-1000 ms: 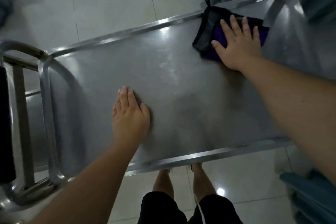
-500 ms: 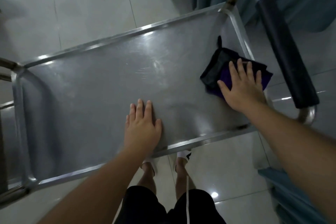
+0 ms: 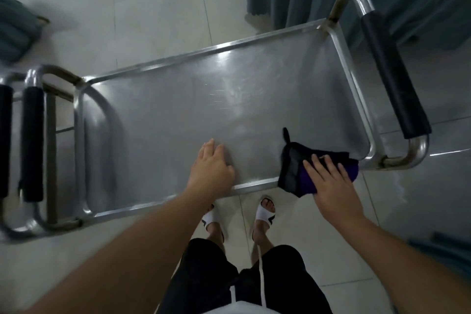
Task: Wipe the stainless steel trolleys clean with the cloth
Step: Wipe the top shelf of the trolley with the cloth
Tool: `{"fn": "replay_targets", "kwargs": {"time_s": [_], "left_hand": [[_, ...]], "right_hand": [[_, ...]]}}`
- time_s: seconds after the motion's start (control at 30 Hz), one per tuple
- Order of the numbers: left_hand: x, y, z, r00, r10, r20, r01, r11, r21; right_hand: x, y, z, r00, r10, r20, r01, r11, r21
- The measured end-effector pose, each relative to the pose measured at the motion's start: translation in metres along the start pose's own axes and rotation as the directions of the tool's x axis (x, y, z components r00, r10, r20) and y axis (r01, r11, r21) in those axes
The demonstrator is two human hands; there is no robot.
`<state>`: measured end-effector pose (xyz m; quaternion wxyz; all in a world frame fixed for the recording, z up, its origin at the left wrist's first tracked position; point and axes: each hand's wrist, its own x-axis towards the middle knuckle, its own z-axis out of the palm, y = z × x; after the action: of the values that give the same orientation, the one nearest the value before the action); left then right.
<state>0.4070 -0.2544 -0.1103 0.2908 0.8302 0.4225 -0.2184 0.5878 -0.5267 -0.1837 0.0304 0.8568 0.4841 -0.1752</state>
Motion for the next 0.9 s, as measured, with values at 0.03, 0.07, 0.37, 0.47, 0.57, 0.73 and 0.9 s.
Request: {"fn": "replay_targets", "kwargs": {"time_s": [0.03,0.07,0.37,0.47,0.57,0.73,0.9], "left_hand": [[-0.009,-0.006,0.000,1.000,-0.003,0.009,0.003,1.000,0.006],[-0.017,-0.012,-0.001,1.000,-0.008,0.023,0.008,1.000,0.008],[-0.080,-0.058,-0.013,0.987,-0.007,0.158,-0.005,0.997,0.077],[-0.100,-0.079,-0.026,0.990,0.041,0.138,-0.058,0.990,0.126],[-0.120,-0.108,-0.040,0.993,0.071,0.097,-0.086,0.983,0.160],[-0.161,-0.175,-0.053,0.997,0.072,-0.003,-0.069,0.970,0.233],[-0.199,-0.240,-0.052,0.996,0.034,-0.085,-0.018,0.983,0.184]], "right_hand": [[-0.001,-0.003,-0.003,1.000,-0.007,0.002,0.007,1.000,-0.019],[-0.002,-0.006,-0.008,1.000,-0.015,0.008,0.015,0.999,-0.039],[0.009,-0.121,-0.088,0.945,0.007,0.328,-0.052,0.990,0.130],[0.015,-0.177,-0.107,0.932,0.010,0.363,-0.082,0.980,0.183],[0.017,-0.227,-0.120,0.919,-0.030,0.392,-0.052,0.979,0.196],[0.005,-0.301,-0.133,0.930,-0.017,0.368,-0.051,0.984,0.173],[-0.021,-0.368,-0.138,0.921,0.002,0.390,-0.053,0.991,0.120]]}}
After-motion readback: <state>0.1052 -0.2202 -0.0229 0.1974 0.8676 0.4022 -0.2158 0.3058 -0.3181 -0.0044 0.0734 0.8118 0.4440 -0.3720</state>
